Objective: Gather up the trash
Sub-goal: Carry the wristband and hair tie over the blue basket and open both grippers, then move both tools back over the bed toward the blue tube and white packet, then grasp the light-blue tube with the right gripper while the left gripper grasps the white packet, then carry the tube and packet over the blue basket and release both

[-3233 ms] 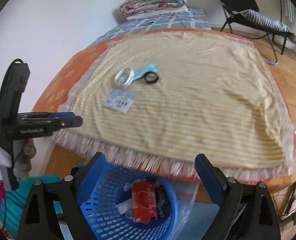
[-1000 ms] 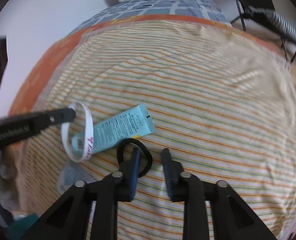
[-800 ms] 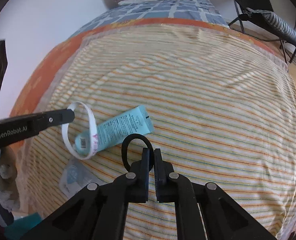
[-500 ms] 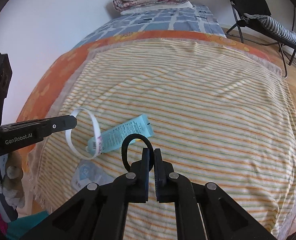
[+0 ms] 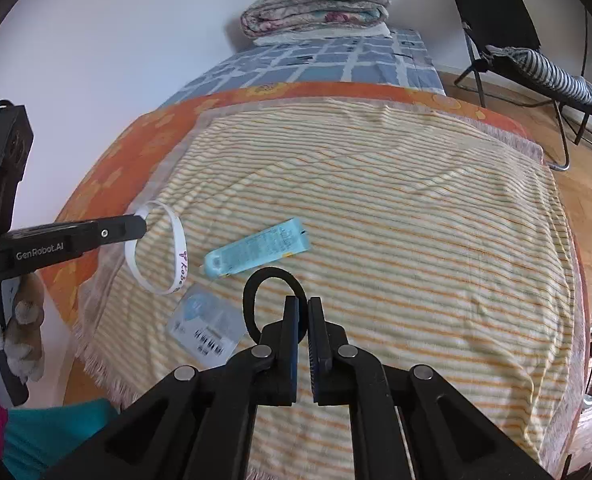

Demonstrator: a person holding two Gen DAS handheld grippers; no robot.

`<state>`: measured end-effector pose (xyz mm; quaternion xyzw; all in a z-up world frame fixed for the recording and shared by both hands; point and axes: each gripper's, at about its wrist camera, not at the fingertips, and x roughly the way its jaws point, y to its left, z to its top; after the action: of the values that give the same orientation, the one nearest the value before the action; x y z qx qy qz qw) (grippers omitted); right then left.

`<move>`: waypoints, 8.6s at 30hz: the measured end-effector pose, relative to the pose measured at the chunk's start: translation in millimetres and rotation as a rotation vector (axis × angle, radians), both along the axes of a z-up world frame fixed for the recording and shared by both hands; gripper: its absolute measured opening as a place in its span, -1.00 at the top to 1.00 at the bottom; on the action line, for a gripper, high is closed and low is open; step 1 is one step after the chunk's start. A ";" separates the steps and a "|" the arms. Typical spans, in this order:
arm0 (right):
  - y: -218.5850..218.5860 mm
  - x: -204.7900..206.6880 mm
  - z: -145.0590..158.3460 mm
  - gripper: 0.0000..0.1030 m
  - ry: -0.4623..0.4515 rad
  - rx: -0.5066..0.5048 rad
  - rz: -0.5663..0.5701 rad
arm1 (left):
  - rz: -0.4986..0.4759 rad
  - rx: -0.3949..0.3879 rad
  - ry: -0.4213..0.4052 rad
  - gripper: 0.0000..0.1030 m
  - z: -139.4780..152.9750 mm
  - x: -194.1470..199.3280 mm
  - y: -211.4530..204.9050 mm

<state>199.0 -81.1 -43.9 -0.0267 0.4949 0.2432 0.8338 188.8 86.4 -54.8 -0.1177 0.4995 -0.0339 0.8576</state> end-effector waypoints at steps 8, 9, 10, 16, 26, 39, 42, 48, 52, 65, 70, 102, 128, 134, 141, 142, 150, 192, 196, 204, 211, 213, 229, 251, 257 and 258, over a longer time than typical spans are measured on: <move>-10.2 -35.6 20.6 0.96 -0.040 0.013 0.037 | -0.054 0.025 -0.040 0.97 17.9 -29.5 -19.3; -11.3 -39.5 22.4 0.96 -0.043 0.015 0.040 | -0.064 0.031 -0.045 0.97 19.9 -34.0 -23.3; -13.4 -45.6 24.7 0.96 -0.046 0.019 0.044 | -0.071 0.035 -0.048 0.97 21.1 -37.4 -25.7; -20.7 -72.8 34.2 0.96 -0.060 0.033 0.057 | -0.114 0.046 -0.060 0.97 24.8 -61.2 -42.7; -25.2 -118.5 37.3 0.96 -0.081 0.030 0.092 | -0.185 0.103 -0.081 0.97 22.9 -104.1 -65.5; -25.0 -164.9 14.0 0.96 -0.046 0.016 0.137 | -0.237 0.131 -0.016 0.97 -14.5 -151.8 -79.1; -26.4 -172.4 7.3 0.96 -0.030 0.018 0.138 | -0.250 0.139 0.001 0.97 -24.5 -159.5 -82.8; -28.2 -184.5 -15.7 0.94 0.025 0.001 0.139 | -0.273 0.144 0.063 0.97 -49.9 -175.3 -88.2; -29.1 -193.2 -30.1 0.88 0.060 -0.010 0.146 | -0.297 0.147 0.096 0.97 -63.4 -182.9 -93.1; -25.6 -205.9 -39.5 0.46 0.063 -0.038 0.163 | -0.325 0.139 0.154 0.95 -83.5 -192.0 -101.4; -22.9 -207.7 -40.5 0.07 0.056 -0.052 0.163 | -0.322 0.145 0.167 0.25 -89.4 -190.9 -103.7; -25.0 -195.1 -25.0 -0.81 -0.036 -0.118 0.093 | -0.220 0.105 0.130 -0.26 -67.2 -165.3 -78.9; -13.7 -56.2 37.9 -0.99 -0.162 -0.057 0.112 | -0.112 0.039 0.099 -0.40 -42.6 -63.8 -40.1; 7.7 -24.2 31.2 -0.77 -0.159 -0.058 0.179 | -0.127 0.047 0.088 -0.40 -41.4 -52.1 -33.9; 43.2 25.7 -0.8 -0.37 -0.022 -0.002 0.264 | -0.152 0.043 0.091 -0.40 -44.5 -55.5 -22.5; 49.3 33.6 -6.9 -0.32 0.001 0.008 0.268 | -0.154 0.036 0.094 -0.40 -45.5 -57.1 -21.2; 108.0 72.9 -46.9 -0.16 0.113 0.038 0.344 | -0.170 -0.029 0.149 -0.40 -61.4 -73.6 -15.5; 10.7 57.2 -67.4 0.86 0.193 -0.092 0.177 | -0.264 -0.035 0.121 0.03 -76.9 33.2 -56.6; -3.9 44.8 -67.7 0.86 0.197 -0.100 0.162 | -0.303 -0.011 0.163 0.03 -92.2 53.3 -68.3; -22.8 31.0 -69.0 0.77 0.205 -0.086 0.128 | -0.316 -0.024 0.204 0.03 -94.1 32.5 -58.6; -26.7 17.4 -68.5 0.50 0.210 -0.068 0.112 | -0.374 0.078 0.221 -0.49 -92.5 -10.2 -75.8; -27.4 16.3 -68.9 0.45 0.211 -0.060 0.099 | -0.425 0.162 0.219 -0.54 -96.8 -19.9 -93.1; -23.0 2.6 -67.7 0.69 0.146 -0.087 0.025 | -0.411 0.308 0.173 -0.06 -91.1 -48.7 -92.5; -26.4 -55.9 -15.0 0.91 0.030 -0.028 0.070 | -0.338 0.272 0.077 0.01 -38.3 -93.8 -56.5; -29.3 -86.8 0.1 0.91 0.012 -0.005 0.100 | -0.345 0.273 0.041 0.01 -24.9 -118.1 -71.3; -29.3 -92.3 2.1 0.91 0.012 -0.002 0.107 | -0.348 0.274 0.035 0.01 -23.7 -122.7 -74.4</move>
<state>106.7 -110.4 -41.8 -0.0524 0.4978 0.2870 0.8168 66.2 11.9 -78.5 0.0874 0.5271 -0.1111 0.8379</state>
